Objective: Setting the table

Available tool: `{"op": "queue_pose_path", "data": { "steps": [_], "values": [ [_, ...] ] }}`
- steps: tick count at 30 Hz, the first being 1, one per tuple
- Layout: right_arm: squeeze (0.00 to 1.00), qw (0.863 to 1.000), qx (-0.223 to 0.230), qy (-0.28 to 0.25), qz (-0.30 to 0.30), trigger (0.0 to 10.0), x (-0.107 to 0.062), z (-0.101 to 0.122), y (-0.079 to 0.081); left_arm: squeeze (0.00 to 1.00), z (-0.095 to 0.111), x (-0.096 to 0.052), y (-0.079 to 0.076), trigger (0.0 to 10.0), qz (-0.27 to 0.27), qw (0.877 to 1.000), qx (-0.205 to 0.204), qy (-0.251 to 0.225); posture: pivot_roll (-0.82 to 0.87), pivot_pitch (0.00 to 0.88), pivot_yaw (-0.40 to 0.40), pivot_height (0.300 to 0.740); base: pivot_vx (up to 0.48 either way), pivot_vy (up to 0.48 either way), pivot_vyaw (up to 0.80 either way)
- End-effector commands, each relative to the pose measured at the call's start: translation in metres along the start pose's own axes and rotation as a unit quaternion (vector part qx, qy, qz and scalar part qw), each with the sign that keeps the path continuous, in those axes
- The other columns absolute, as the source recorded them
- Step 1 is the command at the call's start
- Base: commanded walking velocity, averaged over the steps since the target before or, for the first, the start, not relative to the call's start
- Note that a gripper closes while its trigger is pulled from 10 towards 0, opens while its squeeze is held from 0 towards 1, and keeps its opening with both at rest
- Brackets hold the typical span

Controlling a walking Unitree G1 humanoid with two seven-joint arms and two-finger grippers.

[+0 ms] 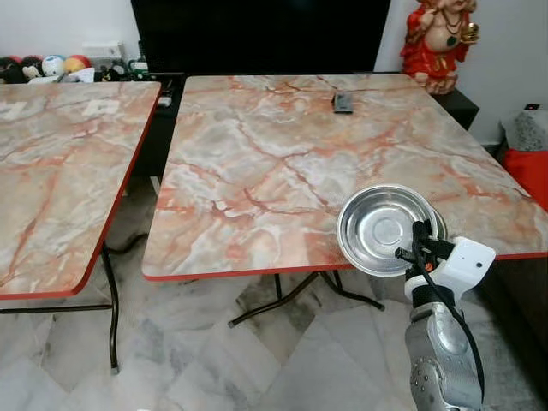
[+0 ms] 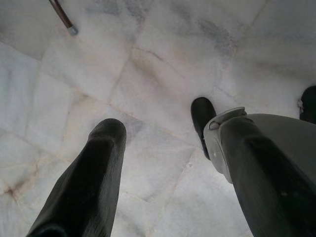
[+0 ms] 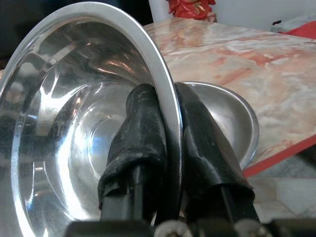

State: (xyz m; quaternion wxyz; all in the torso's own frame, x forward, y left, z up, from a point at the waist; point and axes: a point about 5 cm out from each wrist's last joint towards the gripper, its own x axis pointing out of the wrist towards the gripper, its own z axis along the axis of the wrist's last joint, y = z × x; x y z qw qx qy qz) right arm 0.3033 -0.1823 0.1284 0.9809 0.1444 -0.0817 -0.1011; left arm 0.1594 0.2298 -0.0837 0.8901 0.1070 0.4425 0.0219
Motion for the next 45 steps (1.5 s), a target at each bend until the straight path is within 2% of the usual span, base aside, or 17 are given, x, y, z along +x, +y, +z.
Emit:
{"op": "queue_pose_path", "data": {
  "steps": [1, 14, 24, 29, 32, 35, 37, 38, 45],
  "values": [
    [0.00, 1.000, 0.003, -0.011, 0.004, 10.0, 0.002, 0.004, 0.003, 0.00, -0.006, -0.001, -0.001, 10.0, -0.002, 1.000, -0.003, 0.008, -0.01, 0.104, -0.028, 0.740, 0.307, 0.000, 0.00],
    [0.00, 1.000, 0.008, -0.015, 0.000, 10.0, 0.004, 0.004, 0.004, 0.00, -0.006, -0.002, -0.002, 10.0, -0.005, 1.000, -0.008, 0.006, -0.01, 0.103, -0.027, 0.740, 0.350, 0.000, 0.00],
    [0.00, 0.999, 0.010, -0.029, -0.013, 10.0, 0.003, 0.008, 0.002, 0.00, -0.006, -0.002, -0.004, 10.0, -0.012, 1.000, -0.015, 0.003, -0.01, 0.106, -0.028, 0.740, 0.000, 0.000, -0.41],
    [0.00, 0.998, 0.011, -0.039, -0.039, 10.0, -0.003, 0.011, -0.004, 0.00, -0.005, -0.002, -0.004, 10.0, -0.011, 1.000, -0.015, 0.001, -0.01, 0.107, -0.029, 0.740, 0.000, 0.000, 0.00],
    [0.00, 0.994, 0.038, -0.045, -0.096, 10.0, -0.012, 0.019, -0.018, 0.00, -0.004, -0.002, -0.003, 10.0, -0.010, 1.000, -0.014, -0.001, -0.02, 0.108, -0.029, 0.740, 0.000, 0.000, 0.00],
    [0.00, 0.992, 0.039, -0.046, -0.111, 10.0, -0.015, 0.022, -0.021, 0.00, -0.004, -0.002, -0.003, 10.0, -0.011, 1.000, -0.014, -0.001, -0.03, 0.108, -0.027, 0.740, 0.000, 0.000, 0.00],
    [0.00, 0.986, 0.044, -0.037, -0.153, 10.0, -0.020, 0.022, -0.030, 0.00, -0.004, -0.001, -0.003, 10.0, -0.011, 1.000, -0.012, -0.001, -0.03, 0.108, -0.027, 0.740, 0.000, 0.000, 0.00],
    [0.00, 0.982, 0.065, -0.023, -0.175, 10.0, -0.023, 0.018, -0.036, 0.00, -0.004, -0.001, -0.003, 10.0, -0.012, 1.000, -0.010, -0.001, -0.03, 0.108, -0.028, 0.740, 0.000, 0.000, 0.00],
    [0.00, 0.977, 0.092, 0.012, -0.193, 10.0, -0.025, 0.007, -0.040, 0.00, -0.004, -0.001, -0.004, 10.0, -0.012, 1.000, -0.010, -0.002, -0.02, 0.104, -0.029, 0.740, 0.000, 0.000, 0.00]
  ]
}}
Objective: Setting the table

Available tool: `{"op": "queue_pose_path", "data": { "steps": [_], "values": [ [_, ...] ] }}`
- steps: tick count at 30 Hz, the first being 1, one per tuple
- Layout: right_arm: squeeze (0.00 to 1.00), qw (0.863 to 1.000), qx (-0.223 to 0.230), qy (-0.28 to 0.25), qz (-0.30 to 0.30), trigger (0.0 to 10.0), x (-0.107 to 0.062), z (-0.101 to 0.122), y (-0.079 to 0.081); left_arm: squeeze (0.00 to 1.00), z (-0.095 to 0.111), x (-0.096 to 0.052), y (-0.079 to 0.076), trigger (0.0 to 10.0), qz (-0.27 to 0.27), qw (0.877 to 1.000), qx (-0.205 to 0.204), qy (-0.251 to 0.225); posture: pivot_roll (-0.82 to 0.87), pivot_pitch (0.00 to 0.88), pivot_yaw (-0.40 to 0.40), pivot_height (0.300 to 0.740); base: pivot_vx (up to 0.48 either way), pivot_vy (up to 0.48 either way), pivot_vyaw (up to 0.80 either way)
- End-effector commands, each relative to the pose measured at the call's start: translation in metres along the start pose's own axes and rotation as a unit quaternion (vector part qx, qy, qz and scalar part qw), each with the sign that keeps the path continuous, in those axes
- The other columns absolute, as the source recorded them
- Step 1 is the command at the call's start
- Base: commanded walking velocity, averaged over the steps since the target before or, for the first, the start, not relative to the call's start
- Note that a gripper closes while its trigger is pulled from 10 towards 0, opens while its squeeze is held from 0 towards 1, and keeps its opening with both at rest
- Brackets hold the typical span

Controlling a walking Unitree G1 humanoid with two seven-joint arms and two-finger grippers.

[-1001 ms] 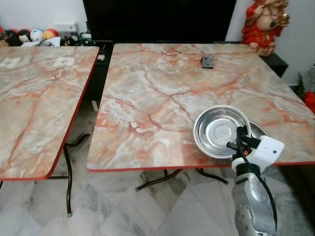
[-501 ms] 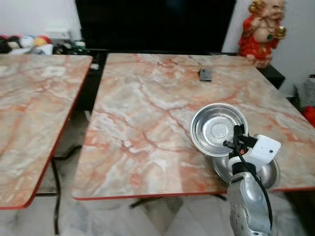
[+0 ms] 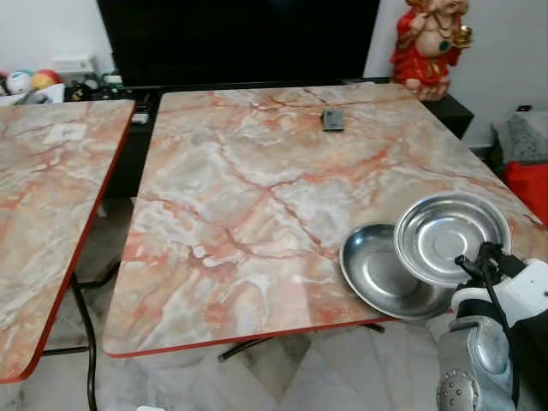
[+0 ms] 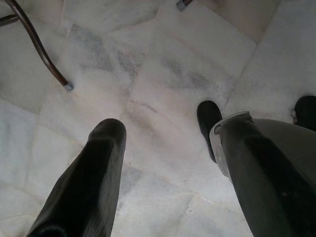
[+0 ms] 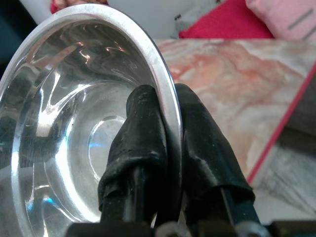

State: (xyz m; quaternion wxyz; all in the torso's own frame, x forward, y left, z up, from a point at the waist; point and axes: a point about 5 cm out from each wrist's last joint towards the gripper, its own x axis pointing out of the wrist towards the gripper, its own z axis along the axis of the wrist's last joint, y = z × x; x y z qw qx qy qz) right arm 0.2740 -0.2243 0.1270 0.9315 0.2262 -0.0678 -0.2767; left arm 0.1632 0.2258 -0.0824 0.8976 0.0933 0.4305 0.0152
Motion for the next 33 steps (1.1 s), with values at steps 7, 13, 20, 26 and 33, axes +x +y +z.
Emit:
{"op": "queue_pose_path", "data": {
  "steps": [7, 13, 20, 26, 33],
  "values": [
    [0.00, 0.998, 0.035, 0.056, 0.010, 10.0, -0.010, -0.013, 0.007, 0.00, -0.010, -0.003, 0.000, 10.0, -0.002, 1.000, 0.003, 0.015, -0.03, 0.098, -0.026, 0.740, 0.000, 0.000, 0.00],
    [0.00, 0.995, 0.032, 0.090, 0.029, 10.0, -0.013, -0.022, 0.011, 0.00, -0.008, -0.002, 0.000, 10.0, -0.003, 1.000, 0.005, 0.014, -0.03, 0.087, -0.024, 0.740, 0.000, 0.000, 0.00],
    [0.00, 0.991, 0.017, 0.120, 0.052, 10.0, -0.011, -0.028, 0.015, 0.00, -0.006, -0.001, -0.001, 10.0, -0.004, 1.000, 0.006, 0.012, -0.03, 0.085, -0.024, 0.740, 0.000, 0.000, 0.00],
    [0.00, 0.990, 0.004, 0.135, 0.049, 10.0, -0.012, -0.031, 0.010, 0.00, -0.007, -0.002, -0.001, 10.0, -0.003, 1.000, 0.004, 0.014, -0.03, 0.096, -0.027, 0.740, 0.000, 0.000, 0.00],
    [0.44, 0.987, 0.003, 0.150, 0.062, 10.0, -0.012, -0.037, 0.014, 0.00, -0.009, -0.002, -0.001, 10.0, -0.003, 1.000, 0.004, 0.015, -0.02, 0.097, -0.026, 0.740, 0.000, 0.000, 0.00]
  ]
}}
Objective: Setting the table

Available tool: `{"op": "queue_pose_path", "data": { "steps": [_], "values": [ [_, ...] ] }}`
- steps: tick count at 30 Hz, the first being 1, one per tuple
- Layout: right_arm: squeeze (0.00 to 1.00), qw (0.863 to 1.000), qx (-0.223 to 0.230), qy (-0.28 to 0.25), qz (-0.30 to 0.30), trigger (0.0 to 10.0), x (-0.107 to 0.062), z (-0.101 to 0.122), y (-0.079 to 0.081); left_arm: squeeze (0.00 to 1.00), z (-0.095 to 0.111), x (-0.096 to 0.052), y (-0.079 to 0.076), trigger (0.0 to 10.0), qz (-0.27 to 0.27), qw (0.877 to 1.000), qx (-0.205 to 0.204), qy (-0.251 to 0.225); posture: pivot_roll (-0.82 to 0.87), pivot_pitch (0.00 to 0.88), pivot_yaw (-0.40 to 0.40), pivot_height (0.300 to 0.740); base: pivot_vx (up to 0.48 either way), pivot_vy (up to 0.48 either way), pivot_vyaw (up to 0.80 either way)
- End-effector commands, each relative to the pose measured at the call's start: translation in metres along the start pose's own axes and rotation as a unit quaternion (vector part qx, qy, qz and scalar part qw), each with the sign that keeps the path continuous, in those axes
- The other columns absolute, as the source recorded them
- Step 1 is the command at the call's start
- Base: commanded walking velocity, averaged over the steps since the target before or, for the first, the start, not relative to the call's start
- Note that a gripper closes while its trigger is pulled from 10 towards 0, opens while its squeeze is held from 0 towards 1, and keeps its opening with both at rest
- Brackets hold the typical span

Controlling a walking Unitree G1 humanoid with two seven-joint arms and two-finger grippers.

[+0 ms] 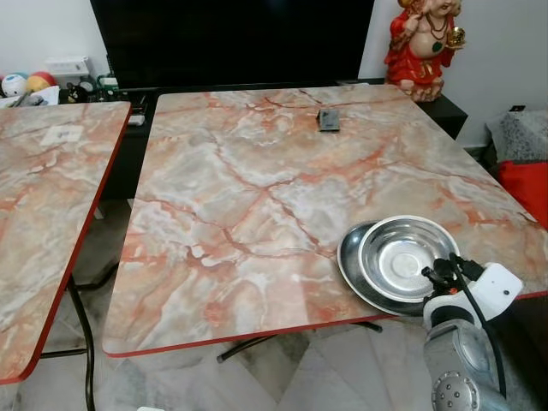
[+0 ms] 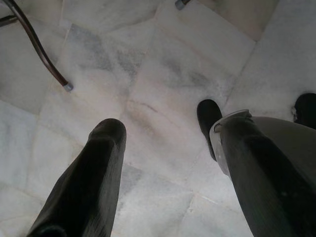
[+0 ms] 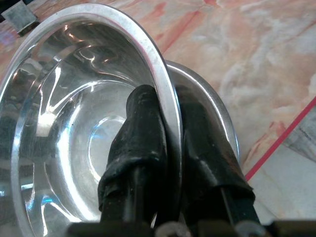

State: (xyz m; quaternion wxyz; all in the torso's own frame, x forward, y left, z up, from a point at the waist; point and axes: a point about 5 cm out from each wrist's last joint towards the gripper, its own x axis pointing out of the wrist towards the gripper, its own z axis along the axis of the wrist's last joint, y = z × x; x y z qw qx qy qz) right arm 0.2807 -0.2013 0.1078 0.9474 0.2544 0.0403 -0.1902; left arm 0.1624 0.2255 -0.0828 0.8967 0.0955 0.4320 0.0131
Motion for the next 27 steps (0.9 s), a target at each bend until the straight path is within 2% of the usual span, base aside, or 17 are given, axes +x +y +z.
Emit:
{"op": "queue_pose_path", "data": {
  "steps": [1, 2, 3, 4, 12, 13, 14, 17, 18, 19, 20, 22, 23, 25, 26, 27],
  "values": [
    [0.44, 1.000, 0.005, 0.021, 0.004, 10.0, -0.002, -0.010, 0.003, 0.00, -0.008, -0.002, -0.001, 10.0, -0.002, 1.000, 0.001, 0.014, -0.02, 0.097, -0.026, 0.740, 0.000, 0.000, 0.00],
    [0.40, 1.000, 0.004, 0.022, 0.005, 10.0, -0.002, -0.010, 0.003, 0.00, -0.008, -0.002, -0.001, 10.0, -0.002, 1.000, 0.000, 0.014, -0.02, 0.097, -0.026, 0.740, 0.000, 0.000, 0.00],
    [0.24, 1.000, 0.002, 0.024, 0.005, 10.0, -0.001, -0.011, 0.003, 0.00, -0.008, -0.002, -0.001, 10.0, -0.002, 1.000, 0.000, 0.014, -0.02, 0.097, -0.026, 0.740, 0.000, 0.000, 0.00],
    [0.00, 1.000, 0.000, 0.025, 0.005, 10.0, 0.000, -0.011, 0.004, 0.00, -0.008, -0.002, -0.001, 10.0, -0.001, 1.000, 0.000, 0.014, -0.02, 0.097, -0.026, 0.740, 0.000, 0.000, 0.00],
    [0.00, 1.000, 0.001, 0.020, 0.007, 10.0, 0.003, -0.009, 0.005, 0.00, -0.008, -0.002, 0.000, 10.0, 0.000, 1.000, 0.001, 0.014, -0.02, 0.103, -0.025, 0.740, 0.000, 0.000, 0.00],
    [0.14, 1.000, 0.001, 0.020, 0.007, 10.0, 0.003, -0.009, 0.005, 0.00, -0.008, -0.002, 0.000, 10.0, 0.001, 1.000, 0.001, 0.014, -0.02, 0.104, -0.025, 0.740, 0.000, 0.000, 0.00],
    [0.45, 1.000, 0.004, 0.017, 0.008, 10.0, 0.004, -0.008, 0.006, 0.00, -0.008, -0.002, 0.000, 10.0, 0.001, 1.000, 0.002, 0.014, -0.02, 0.104, -0.024, 0.740, 0.000, 0.000, 0.00],
    [0.45, 1.000, 0.004, 0.015, 0.008, 10.0, 0.006, -0.008, 0.007, 0.00, -0.008, -0.002, 0.000, 10.0, 0.001, 1.000, 0.002, 0.014, -0.02, 0.104, -0.024, 0.740, 0.000, 0.000, 0.00],
    [0.37, 1.000, 0.005, 0.012, 0.007, 10.0, 0.007, -0.007, 0.008, 0.00, -0.008, -0.002, 0.000, 10.0, 0.001, 1.000, 0.002, 0.014, -0.02, 0.105, -0.024, 0.740, 0.000, 0.000, 0.00],
    [0.37, 1.000, 0.005, 0.011, 0.006, 10.0, 0.008, -0.006, 0.008, 0.00, -0.008, -0.002, 0.000, 10.0, 0.001, 1.000, 0.002, 0.014, -0.02, 0.105, -0.024, 0.740, 0.000, 0.000, 0.00],
    [0.17, 1.000, 0.004, 0.010, 0.005, 10.0, 0.009, -0.006, 0.008, 0.00, -0.008, -0.002, 0.000, 10.0, 0.001, 1.000, 0.003, 0.014, -0.02, 0.105, -0.024, 0.740, 0.000, 0.000, 0.00],
    [0.17, 1.000, 0.004, 0.010, 0.004, 10.0, 0.009, -0.006, 0.008, 0.00, -0.008, -0.002, 0.000, 10.0, 0.000, 1.000, 0.003, 0.014, -0.02, 0.105, -0.024, 0.740, 0.000, 0.000, 0.00],
    [0.12, 1.000, 0.004, 0.010, 0.004, 10.0, 0.009, -0.006, 0.008, 0.00, -0.008, -0.002, 0.000, 10.0, 0.000, 1.000, 0.003, 0.014, -0.02, 0.106, -0.024, 0.740, 0.000, 0.000, 0.00],
    [0.13, 1.000, 0.004, 0.008, 0.004, 10.0, 0.010, -0.005, 0.008, 0.00, -0.008, -0.002, 0.000, 10.0, 0.000, 1.000, 0.002, 0.015, -0.02, 0.106, -0.024, 0.740, 0.000, 0.000, 0.00],
    [0.21, 1.000, 0.005, 0.006, 0.005, 10.0, 0.011, -0.005, 0.009, 0.00, -0.008, -0.002, 0.000, 10.0, 0.000, 1.000, 0.002, 0.015, -0.02, 0.106, -0.024, 0.740, 0.000, 0.000, 0.00],
    [0.36, 1.000, 0.005, 0.005, 0.005, 10.0, 0.011, -0.005, 0.009, 0.00, -0.008, -0.002, 0.000, 10.0, 0.000, 1.000, 0.001, 0.015, -0.02, 0.106, -0.024, 0.740, 0.000, 0.000, 0.00]
  ]
}}
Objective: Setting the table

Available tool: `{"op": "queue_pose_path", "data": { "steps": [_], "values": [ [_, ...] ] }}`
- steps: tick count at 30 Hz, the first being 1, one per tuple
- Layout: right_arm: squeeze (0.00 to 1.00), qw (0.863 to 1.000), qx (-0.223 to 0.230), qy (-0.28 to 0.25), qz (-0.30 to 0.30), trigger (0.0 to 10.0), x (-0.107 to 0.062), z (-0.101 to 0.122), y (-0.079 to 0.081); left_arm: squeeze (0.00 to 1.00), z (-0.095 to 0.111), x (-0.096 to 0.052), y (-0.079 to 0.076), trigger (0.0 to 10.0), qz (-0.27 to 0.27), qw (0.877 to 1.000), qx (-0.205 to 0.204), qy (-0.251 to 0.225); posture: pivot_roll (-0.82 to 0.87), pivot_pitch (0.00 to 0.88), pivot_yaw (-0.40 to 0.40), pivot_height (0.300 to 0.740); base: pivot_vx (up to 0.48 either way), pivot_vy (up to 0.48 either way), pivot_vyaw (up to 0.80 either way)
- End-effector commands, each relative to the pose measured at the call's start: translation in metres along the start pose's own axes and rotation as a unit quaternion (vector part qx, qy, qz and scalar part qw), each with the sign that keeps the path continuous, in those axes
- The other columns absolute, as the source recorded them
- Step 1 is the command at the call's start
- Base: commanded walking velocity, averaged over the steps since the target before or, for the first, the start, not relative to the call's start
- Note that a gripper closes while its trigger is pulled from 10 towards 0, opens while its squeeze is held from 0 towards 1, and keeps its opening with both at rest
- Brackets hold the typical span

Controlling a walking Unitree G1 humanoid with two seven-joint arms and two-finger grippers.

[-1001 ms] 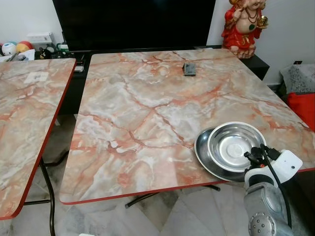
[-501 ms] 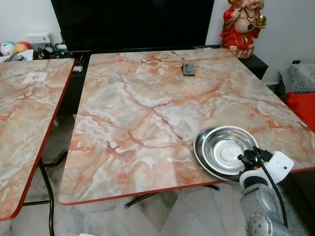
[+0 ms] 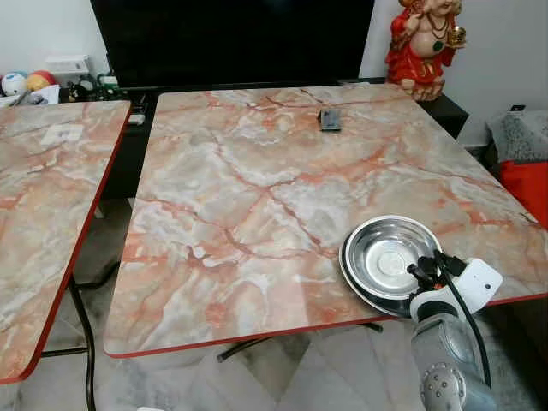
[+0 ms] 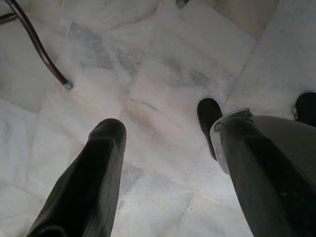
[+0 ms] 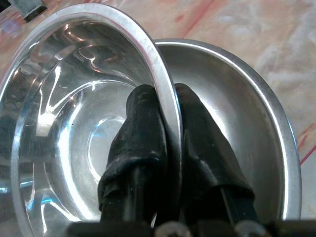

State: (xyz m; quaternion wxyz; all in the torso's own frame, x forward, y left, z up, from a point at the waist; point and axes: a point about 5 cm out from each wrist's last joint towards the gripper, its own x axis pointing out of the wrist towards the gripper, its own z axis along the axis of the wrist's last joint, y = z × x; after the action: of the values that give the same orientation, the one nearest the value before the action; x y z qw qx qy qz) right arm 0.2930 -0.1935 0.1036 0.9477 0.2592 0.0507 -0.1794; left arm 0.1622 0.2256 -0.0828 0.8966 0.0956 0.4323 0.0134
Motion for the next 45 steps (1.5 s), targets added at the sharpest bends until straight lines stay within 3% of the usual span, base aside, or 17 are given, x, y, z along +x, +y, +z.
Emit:
{"op": "queue_pose_path", "data": {
  "steps": [1, 2, 8, 9, 10, 11, 20, 21, 22, 26, 28, 29, 30, 45],
  "values": [
    [0.62, 1.000, 0.004, -0.011, -0.005, 10.0, 0.001, 0.004, 0.000, 0.00, -0.007, -0.002, 0.000, 10.0, 0.000, 1.000, 0.001, 0.014, -0.02, 0.107, -0.023, 0.740, 0.000, 0.000, 0.00],
    [0.99, 1.000, 0.004, -0.013, -0.007, 10.0, 0.001, 0.005, -0.001, 0.00, -0.007, -0.002, 0.000, 10.0, 0.000, 1.000, 0.001, 0.014, -0.02, 0.107, -0.023, 0.740, 0.000, 0.000, 0.00],
    [1.00, 0.999, -0.005, -0.017, -0.032, 10.0, 0.002, 0.005, -0.008, 0.00, -0.007, -0.002, 0.000, 10.0, 0.001, 1.000, 0.001, 0.015, -0.02, 0.108, -0.023, 0.740, 0.000, 0.000, 0.00],
    [0.09, 0.999, -0.008, -0.017, -0.033, 10.0, 0.002, 0.005, -0.008, 0.00, -0.007, -0.002, 0.000, 10.0, 0.001, 1.000, 0.001, 0.014, -0.02, 0.108, -0.023, 0.740, 0.000, 0.000, 0.00],
    [0.09, 0.999, -0.009, -0.017, -0.033, 10.0, 0.002, 0.005, -0.008, 0.00, -0.007, -0.002, 0.000, 10.0, 0.001, 1.000, 0.001, 0.014, -0.02, 0.108, -0.023, 0.740, 0.000, 0.000, 0.00],
    [0.00, 0.999, -0.009, -0.018, -0.033, 10.0, 0.002, 0.005, -0.008, 0.00, -0.007, -0.002, 0.000, 10.0, 0.001, 1.000, 0.001, 0.014, -0.02, 0.108, -0.023, 0.740, 0.000, 0.000, 0.00],
    [0.00, 1.000, -0.010, -0.015, -0.024, 10.0, 0.003, 0.005, -0.005, 0.00, -0.006, -0.001, 0.001, 10.0, 0.002, 1.000, 0.001, 0.013, -0.02, 0.106, -0.024, 0.740, 0.000, 0.000, 0.00],
    [0.15, 1.000, -0.011, -0.014, -0.023, 10.0, 0.002, 0.004, -0.005, 0.00, -0.006, -0.001, 0.001, 10.0, 0.002, 1.000, 0.001, 0.013, -0.02, 0.106, -0.025, 0.740, 0.000, 0.000, 0.00],
    [0.64, 1.000, -0.012, -0.014, -0.022, 10.0, 0.002, 0.004, -0.004, 0.00, -0.005, -0.001, 0.001, 10.0, 0.002, 1.000, 0.001, 0.013, -0.02, 0.106, -0.026, 0.740, 0.000, 0.000, 0.00],
    [0.57, 1.000, -0.012, -0.014, -0.022, 10.0, 0.002, 0.004, -0.003, 0.00, -0.005, -0.001, 0.001, 10.0, 0.003, 1.000, 0.000, 0.012, -0.02, 0.105, -0.025, 0.740, 0.000, 0.000, 0.00],
    [0.43, 1.000, -0.012, -0.014, -0.021, 10.0, 0.002, 0.004, -0.002, 0.00, -0.005, -0.001, 0.000, 10.0, 0.002, 1.000, 0.000, 0.012, -0.02, 0.105, -0.026, 0.740, 0.000, 0.000, 0.00],
    [0.07, 1.000, -0.014, -0.014, -0.021, 10.0, 0.000, 0.003, -0.002, 0.00, -0.005, -0.001, 0.000, 10.0, 0.002, 1.000, 0.000, 0.011, -0.01, 0.105, -0.028, 0.740, 0.000, 0.000, 0.00],
    [0.00, 0.999, -0.018, -0.012, -0.023, 10.0, -0.001, 0.003, -0.003, 0.00, -0.005, -0.001, 0.000, 10.0, 0.002, 1.000, 0.000, 0.011, -0.01, 0.104, -0.029, 0.740, 0.000, 0.000, 0.00],
    [0.00, 0.999, -0.015, -0.006, -0.031, 10.0, -0.019, 0.002, -0.005, 0.00, -0.006, -0.001, -0.001, 10.0, 0.000, 1.000, 0.000, 0.010, -0.03, 0.104, -0.032, 0.740, 0.000, 0.000, 0.00]
  ]
}}
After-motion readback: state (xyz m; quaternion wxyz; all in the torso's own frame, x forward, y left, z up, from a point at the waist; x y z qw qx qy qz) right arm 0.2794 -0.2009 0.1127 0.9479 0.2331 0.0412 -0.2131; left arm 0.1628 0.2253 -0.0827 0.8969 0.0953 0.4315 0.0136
